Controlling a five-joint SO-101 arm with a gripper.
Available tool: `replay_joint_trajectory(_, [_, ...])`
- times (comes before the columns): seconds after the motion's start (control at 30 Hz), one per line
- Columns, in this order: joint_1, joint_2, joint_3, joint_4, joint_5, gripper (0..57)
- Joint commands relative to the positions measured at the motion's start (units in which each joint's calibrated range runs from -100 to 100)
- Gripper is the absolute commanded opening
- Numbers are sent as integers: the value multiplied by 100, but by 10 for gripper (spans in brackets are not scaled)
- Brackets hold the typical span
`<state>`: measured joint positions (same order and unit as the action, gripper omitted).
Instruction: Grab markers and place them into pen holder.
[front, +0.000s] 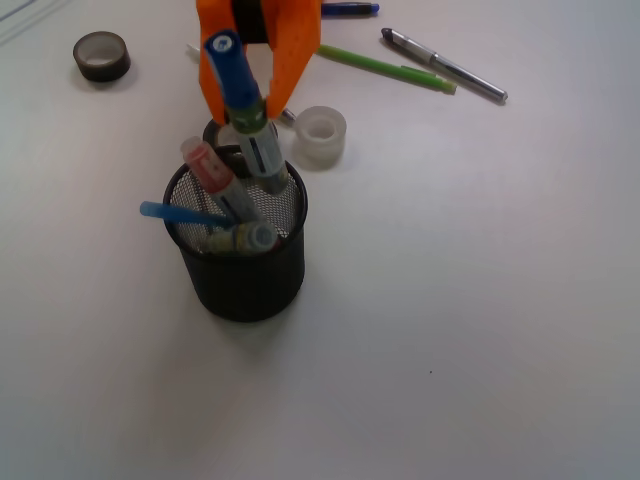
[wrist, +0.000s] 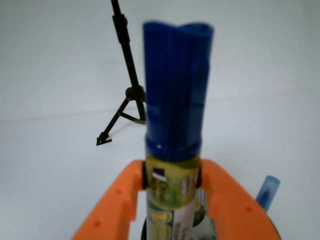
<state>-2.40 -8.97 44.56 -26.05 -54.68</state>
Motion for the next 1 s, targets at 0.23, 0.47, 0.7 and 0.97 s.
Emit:
replay_joint_trajectory(0.23, [-3,510,-36,-151,24,333])
replay_joint_trajectory(0.47, [177,179,-362,68,855,378])
replay_joint_trajectory(0.7, [65,-1215,-761,2316,2203,376])
replay_joint_trajectory(0.97, [-55,-3221,-1141,5956,4855,317])
